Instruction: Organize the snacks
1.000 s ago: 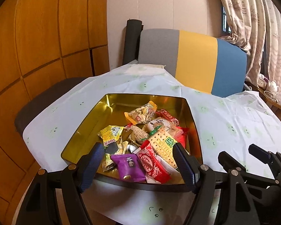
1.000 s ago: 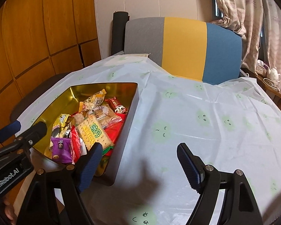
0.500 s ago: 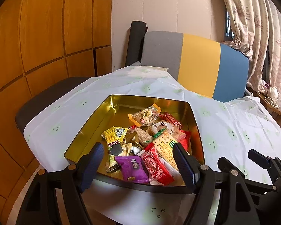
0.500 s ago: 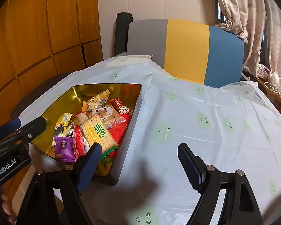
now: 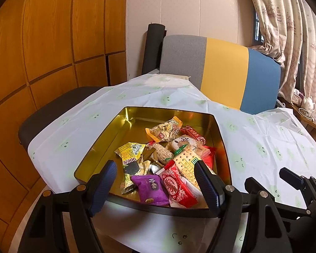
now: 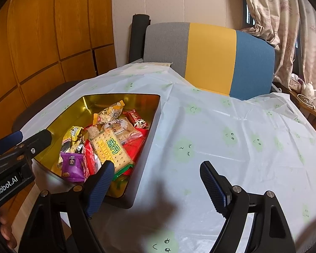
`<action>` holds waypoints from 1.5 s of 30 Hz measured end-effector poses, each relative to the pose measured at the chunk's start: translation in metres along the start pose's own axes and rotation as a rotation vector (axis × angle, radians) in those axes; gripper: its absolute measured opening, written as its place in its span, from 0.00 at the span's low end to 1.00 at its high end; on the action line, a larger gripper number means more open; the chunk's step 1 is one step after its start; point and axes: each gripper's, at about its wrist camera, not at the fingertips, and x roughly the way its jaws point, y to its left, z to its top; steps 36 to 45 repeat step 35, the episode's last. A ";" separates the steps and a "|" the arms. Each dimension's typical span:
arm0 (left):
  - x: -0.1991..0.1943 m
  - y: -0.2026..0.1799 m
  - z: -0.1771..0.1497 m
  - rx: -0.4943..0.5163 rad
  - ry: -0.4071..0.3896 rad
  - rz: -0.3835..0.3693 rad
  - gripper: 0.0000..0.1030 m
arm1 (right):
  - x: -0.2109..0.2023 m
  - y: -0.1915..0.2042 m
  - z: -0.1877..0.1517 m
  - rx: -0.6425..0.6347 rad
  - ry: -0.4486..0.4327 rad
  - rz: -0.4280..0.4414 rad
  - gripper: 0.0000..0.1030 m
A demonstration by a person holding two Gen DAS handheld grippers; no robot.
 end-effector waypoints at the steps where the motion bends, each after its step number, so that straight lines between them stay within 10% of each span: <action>1: 0.000 0.000 0.000 0.001 -0.001 0.001 0.75 | 0.000 0.000 0.000 0.000 0.000 0.001 0.81; 45: 0.004 0.001 0.002 0.014 -0.010 -0.017 0.59 | 0.008 -0.010 -0.003 0.008 0.010 -0.010 0.82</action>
